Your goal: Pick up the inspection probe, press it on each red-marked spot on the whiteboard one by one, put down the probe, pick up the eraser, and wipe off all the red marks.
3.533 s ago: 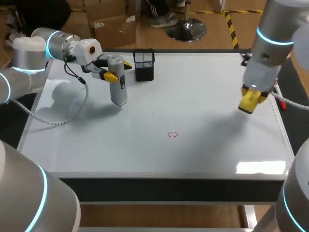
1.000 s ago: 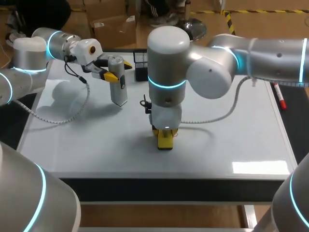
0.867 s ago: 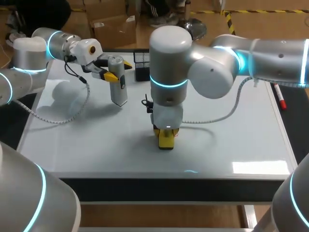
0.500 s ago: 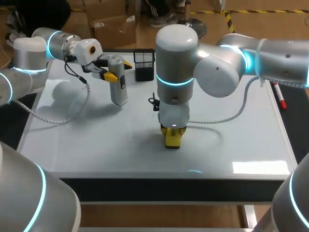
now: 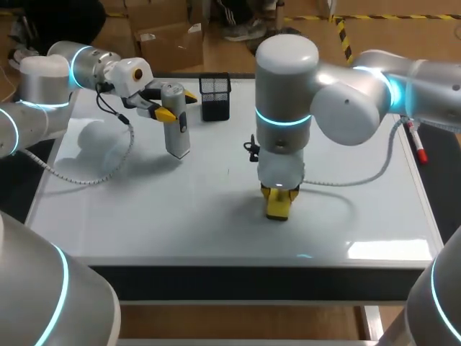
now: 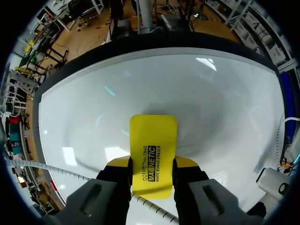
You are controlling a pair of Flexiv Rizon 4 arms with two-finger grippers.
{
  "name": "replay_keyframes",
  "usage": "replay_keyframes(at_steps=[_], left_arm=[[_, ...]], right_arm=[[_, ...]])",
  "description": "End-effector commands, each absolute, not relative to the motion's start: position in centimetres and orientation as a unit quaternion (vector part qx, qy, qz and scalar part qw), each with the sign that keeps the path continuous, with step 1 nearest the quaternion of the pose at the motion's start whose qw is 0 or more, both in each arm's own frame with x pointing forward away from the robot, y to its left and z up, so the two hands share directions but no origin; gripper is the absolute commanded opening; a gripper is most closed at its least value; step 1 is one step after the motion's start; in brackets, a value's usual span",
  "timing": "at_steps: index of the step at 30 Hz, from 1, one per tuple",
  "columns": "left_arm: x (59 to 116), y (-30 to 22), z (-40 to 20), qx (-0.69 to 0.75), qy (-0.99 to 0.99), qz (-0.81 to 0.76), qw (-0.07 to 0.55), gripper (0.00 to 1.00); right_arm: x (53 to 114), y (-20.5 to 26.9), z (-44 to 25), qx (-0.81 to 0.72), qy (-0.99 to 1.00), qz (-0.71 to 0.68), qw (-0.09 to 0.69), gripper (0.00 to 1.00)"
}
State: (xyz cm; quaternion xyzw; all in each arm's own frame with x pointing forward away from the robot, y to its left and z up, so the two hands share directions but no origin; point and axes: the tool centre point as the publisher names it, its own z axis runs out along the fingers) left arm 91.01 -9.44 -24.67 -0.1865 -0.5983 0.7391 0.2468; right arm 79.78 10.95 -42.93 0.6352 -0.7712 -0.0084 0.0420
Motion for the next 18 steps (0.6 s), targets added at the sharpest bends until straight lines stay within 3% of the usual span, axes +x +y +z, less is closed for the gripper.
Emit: replay_keyframes(at_steps=[1,18], left_arm=[[91.1,-9.4,-24.5,-0.188,-0.599,0.738,0.248,0.00],[91.1,-9.4,-24.5,-0.188,-0.599,0.738,0.248,0.00]], right_arm=[[79.6,9.3,-42.6,0.635,-0.772,-0.012,0.033,0.00],[79.5,6.1,-37.8,0.647,-0.762,0.006,0.023,0.00]])
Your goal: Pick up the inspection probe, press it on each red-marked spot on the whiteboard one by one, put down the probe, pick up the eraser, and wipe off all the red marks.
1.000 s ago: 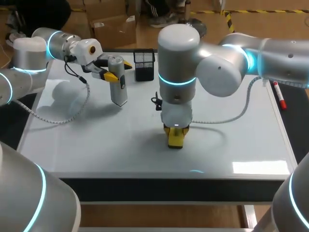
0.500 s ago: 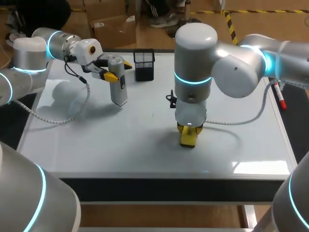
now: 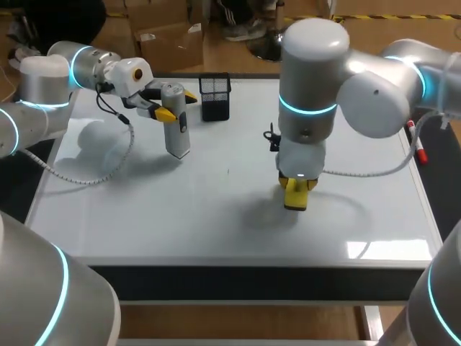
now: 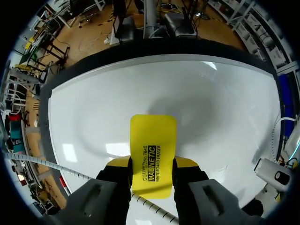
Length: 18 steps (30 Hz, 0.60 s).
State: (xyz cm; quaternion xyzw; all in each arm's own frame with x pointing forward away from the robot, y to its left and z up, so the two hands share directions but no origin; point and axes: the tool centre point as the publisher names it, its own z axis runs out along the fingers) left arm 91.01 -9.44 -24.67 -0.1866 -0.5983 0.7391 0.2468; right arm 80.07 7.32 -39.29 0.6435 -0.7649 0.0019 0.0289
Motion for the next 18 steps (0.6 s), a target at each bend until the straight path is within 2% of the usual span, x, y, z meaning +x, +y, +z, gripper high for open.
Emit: replay_keyframes(at_steps=[1,18], left_arm=[[91.11,-9.39,-24.53,-0.188,-0.599,0.738,0.248,0.00],[91.11,-9.39,-24.53,-0.188,-0.599,0.738,0.248,0.00]], right_arm=[[79.43,5.92,-37.58,0.647,-0.762,0.006,0.024,0.00],[79.37,5.38,-36.95,0.641,-0.767,0.012,0.018,0.00]])
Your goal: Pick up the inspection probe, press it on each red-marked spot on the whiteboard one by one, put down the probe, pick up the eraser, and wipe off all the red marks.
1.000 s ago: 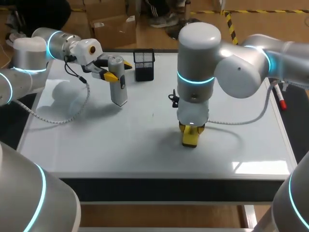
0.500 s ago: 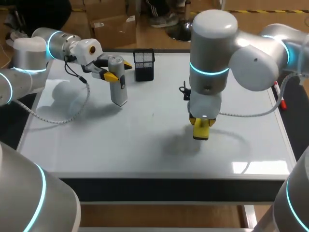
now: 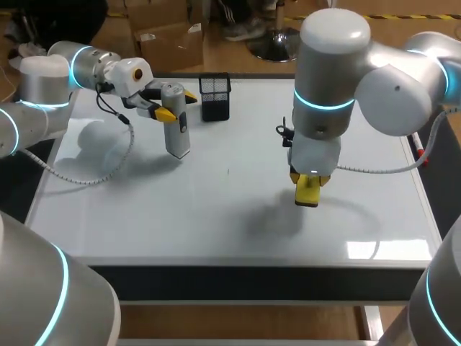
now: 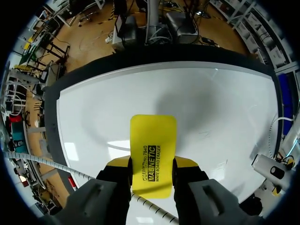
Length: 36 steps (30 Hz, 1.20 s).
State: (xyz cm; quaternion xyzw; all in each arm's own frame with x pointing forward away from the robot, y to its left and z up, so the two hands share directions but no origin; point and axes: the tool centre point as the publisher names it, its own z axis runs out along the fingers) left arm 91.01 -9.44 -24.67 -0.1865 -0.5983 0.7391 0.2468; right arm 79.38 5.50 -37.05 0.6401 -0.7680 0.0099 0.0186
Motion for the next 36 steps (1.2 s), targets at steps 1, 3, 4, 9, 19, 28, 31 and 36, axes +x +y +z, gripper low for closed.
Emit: replay_keyframes(at_steps=[1,3,4,9,19,28,31,36], left_arm=[[91.1,-9.4,-24.5,-0.188,-0.599,0.738,0.248,0.00],[91.1,-9.4,-24.5,-0.188,-0.599,0.738,0.248,0.00],[91.1,-9.4,-24.5,-0.188,-0.599,0.738,0.248,0.00],[91.1,-9.4,-24.5,-0.188,-0.599,0.738,0.248,0.00],[91.1,-9.4,-24.5,-0.188,-0.599,0.738,0.248,0.00],[91.1,-9.4,-24.5,-0.188,-0.599,0.738,0.248,0.00],[91.1,-9.4,-24.5,-0.188,-0.599,0.738,0.248,0.00],[91.1,-9.4,-24.5,-0.188,-0.599,0.738,0.248,0.00]], right_arm=[[79.4,5.4,-37.0,0.641,-0.767,0.012,0.018,0.00],[79.4,5.4,-37.0,0.641,-0.767,0.012,0.018,0.00],[79.4,5.4,-37.0,0.641,-0.767,0.012,0.018,0.00],[80.3,5.7,-37.2,0.646,-0.763,0.014,0.022,0.00],[86.6,6.0,-37.3,0.659,-0.752,0.022,0.018,0.00],[93.3,6.4,-37.9,0.663,-0.748,-0.007,0.009,0.00],[95.0,6.7,-38.1,0.671,-0.741,-0.012,0.011,0.00],[97.4,7.2,-38.2,0.678,-0.735,-0.011,0.016,0.00]])
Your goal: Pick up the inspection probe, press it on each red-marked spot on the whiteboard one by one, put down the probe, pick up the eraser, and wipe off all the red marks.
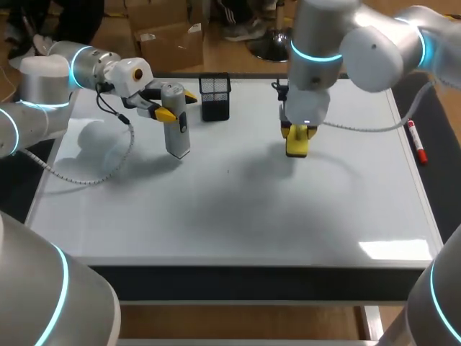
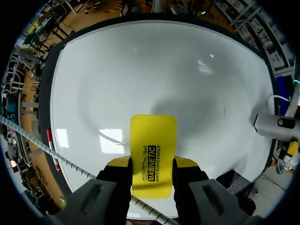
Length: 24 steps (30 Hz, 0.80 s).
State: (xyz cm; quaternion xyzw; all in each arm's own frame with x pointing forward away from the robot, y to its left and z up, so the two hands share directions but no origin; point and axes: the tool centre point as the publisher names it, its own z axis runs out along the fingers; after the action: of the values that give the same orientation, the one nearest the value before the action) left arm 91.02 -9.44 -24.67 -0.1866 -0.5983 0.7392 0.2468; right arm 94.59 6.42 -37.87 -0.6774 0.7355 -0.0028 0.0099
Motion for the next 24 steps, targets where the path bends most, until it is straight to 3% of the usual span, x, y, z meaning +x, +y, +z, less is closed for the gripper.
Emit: replay_keyframes(at_steps=[1,24], left_arm=[[91.1,-9.4,-24.5,-0.188,-0.599,0.738,0.248,0.00],[91.1,-9.4,-24.5,-0.188,-0.599,0.738,0.248,0.00]], right_arm=[[98.1,7.4,-38.2,-0.679,0.734,0.015,-0.016,0.00],[105.9,8.5,-39.8,-0.691,0.722,0.015,-0.039,0.00]])
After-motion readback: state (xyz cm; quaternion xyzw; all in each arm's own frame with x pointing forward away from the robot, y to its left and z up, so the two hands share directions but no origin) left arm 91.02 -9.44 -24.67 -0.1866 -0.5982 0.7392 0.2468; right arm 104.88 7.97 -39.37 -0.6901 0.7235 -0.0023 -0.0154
